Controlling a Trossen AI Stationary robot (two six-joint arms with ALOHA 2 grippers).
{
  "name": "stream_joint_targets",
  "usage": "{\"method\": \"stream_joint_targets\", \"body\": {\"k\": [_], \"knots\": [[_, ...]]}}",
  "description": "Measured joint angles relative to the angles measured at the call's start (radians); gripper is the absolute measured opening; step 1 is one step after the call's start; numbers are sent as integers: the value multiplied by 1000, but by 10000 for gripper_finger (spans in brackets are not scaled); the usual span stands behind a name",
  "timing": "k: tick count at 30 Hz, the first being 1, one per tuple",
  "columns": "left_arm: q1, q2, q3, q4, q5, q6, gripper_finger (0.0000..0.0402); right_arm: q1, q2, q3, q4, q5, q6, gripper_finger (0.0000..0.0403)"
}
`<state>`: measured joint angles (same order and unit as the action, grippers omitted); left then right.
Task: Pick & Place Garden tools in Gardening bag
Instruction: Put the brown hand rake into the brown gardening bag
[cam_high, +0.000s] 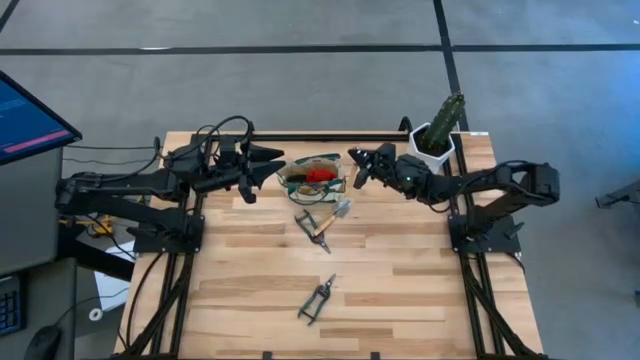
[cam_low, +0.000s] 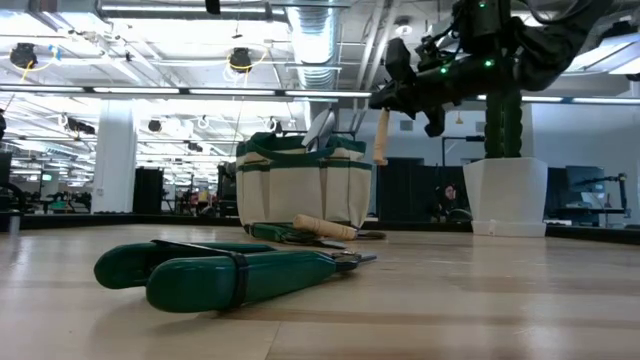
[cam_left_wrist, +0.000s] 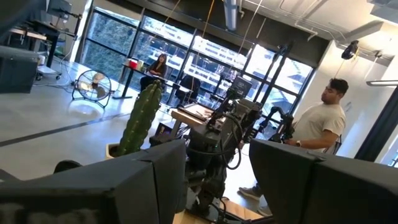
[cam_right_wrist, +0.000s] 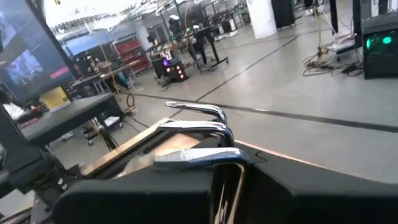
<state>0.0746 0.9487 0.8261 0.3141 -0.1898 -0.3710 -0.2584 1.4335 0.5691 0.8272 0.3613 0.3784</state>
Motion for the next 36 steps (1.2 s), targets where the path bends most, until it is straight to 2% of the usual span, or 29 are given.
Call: {"method": "stream_joint_targets", "body": {"k": [12, 19, 36], "knots": [[0, 0, 0, 0, 2, 0, 167, -5, 137, 131, -4, -53, -47, 0], [0, 0, 0, 0, 2, 0, 167, -3, 206, 154, -15, -51, -64, 0], [0, 0, 0, 0, -1, 0, 167, 4, 209, 152, -63, -47, -93, 0]]}}
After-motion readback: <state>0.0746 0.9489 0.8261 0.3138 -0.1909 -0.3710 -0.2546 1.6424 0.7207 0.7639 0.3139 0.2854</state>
